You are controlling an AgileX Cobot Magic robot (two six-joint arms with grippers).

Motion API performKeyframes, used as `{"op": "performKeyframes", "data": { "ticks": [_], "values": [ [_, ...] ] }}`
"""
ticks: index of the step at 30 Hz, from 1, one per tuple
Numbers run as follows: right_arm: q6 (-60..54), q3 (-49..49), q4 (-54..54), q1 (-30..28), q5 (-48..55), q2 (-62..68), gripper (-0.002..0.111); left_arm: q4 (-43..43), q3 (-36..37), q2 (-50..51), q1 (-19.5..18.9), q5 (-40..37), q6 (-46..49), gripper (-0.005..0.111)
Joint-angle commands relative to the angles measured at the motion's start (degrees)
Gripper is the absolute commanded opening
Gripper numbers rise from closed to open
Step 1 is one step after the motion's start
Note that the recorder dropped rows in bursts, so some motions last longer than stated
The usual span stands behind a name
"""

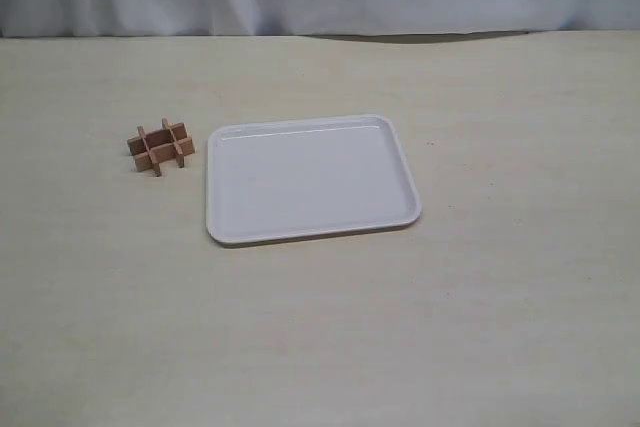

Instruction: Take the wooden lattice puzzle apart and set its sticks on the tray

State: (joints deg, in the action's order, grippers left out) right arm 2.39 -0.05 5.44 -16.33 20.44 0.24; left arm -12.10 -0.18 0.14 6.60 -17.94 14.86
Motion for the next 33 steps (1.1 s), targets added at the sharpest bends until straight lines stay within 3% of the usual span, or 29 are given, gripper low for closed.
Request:
{"op": "performKeyframes", "data": {
  "ticks": [1,9,22,29,33],
  "values": [
    [0.01,0.05,-0.14,-0.29,-0.82,-0.24,0.005,-0.12,0.18,-0.14,-0.6,0.52,0.3,0.0],
    [0.01,0.05,-0.14,-0.29,-1.79,-0.24,0.005,-0.12,0.18,-0.14,-0.6,0.52,0.3,0.0],
    [0.01,0.05,-0.14,-0.29,-28.78,-0.24,0.005,-0.12,0.18,-0.14,-0.6,0.52,0.3,0.0],
    [0.34,0.05,0.53,-0.29,-32.73,-0.24,0.005,-0.12,0.18,-0.14,-0.6,0.52,0.3,0.0],
    [6.66,0.05,9.5,-0.29,-37.27,-0.24,0.005,-0.12,0.18,-0.14,-0.6,0.52,0.3,0.0]
  ]
}}
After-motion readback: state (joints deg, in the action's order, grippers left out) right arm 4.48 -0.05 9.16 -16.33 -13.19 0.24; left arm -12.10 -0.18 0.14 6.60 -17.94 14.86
